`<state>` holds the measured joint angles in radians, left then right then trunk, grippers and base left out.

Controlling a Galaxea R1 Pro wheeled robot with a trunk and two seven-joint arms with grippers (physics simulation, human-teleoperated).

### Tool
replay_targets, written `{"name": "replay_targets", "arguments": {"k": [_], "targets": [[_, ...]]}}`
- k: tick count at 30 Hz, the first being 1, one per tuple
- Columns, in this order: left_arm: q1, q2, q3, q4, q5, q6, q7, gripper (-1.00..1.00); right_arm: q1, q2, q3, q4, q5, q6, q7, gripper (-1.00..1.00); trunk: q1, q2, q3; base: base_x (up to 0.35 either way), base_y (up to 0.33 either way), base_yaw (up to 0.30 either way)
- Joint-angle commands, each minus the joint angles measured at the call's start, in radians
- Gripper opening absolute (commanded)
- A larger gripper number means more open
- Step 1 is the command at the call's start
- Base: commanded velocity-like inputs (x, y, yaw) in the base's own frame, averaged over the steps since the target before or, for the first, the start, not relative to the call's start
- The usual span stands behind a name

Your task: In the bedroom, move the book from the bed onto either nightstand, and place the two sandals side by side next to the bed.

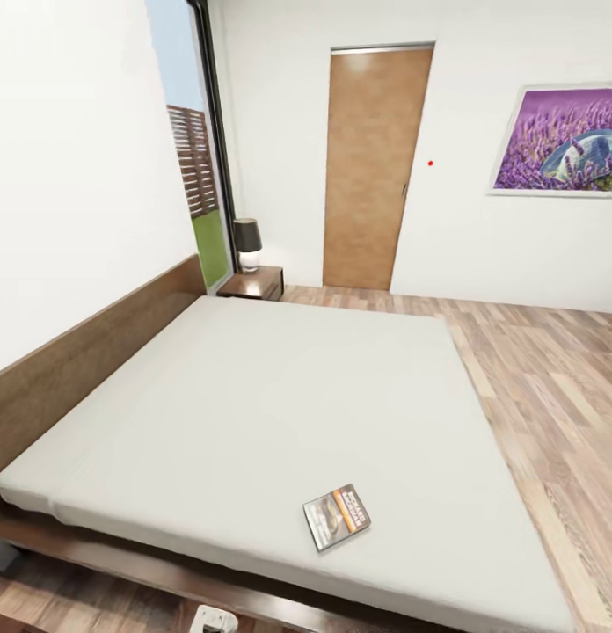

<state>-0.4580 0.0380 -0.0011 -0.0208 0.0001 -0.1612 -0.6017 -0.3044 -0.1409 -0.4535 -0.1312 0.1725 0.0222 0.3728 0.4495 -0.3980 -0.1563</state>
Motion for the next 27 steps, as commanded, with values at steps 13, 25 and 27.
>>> {"name": "replay_targets", "arguments": {"k": [13,25,27], "targets": [[-0.001,0.0,0.0,0.001,0.0,-0.005,-0.003,1.0,-0.001,0.0,-0.009,-0.001,0.01,0.002,0.005,1.0,0.001,-0.002,-0.002,0.0,0.0,-0.232],[0.0,0.0,0.0,0.001,0.0,-0.005,-0.003,1.0,-0.001,0.0,-0.008,-0.001,0.01,0.002,0.005,1.0,0.001,-0.002,-0.002,0.0,0.0,-0.139],[0.0,0.0,0.0,0.001,0.0,-0.005,-0.003,1.0,-0.001,0.0,-0.008,-0.001,0.01,0.002,0.005,1.0,0.001,-0.002,-0.002,0.0,0.0,-0.013]]}}
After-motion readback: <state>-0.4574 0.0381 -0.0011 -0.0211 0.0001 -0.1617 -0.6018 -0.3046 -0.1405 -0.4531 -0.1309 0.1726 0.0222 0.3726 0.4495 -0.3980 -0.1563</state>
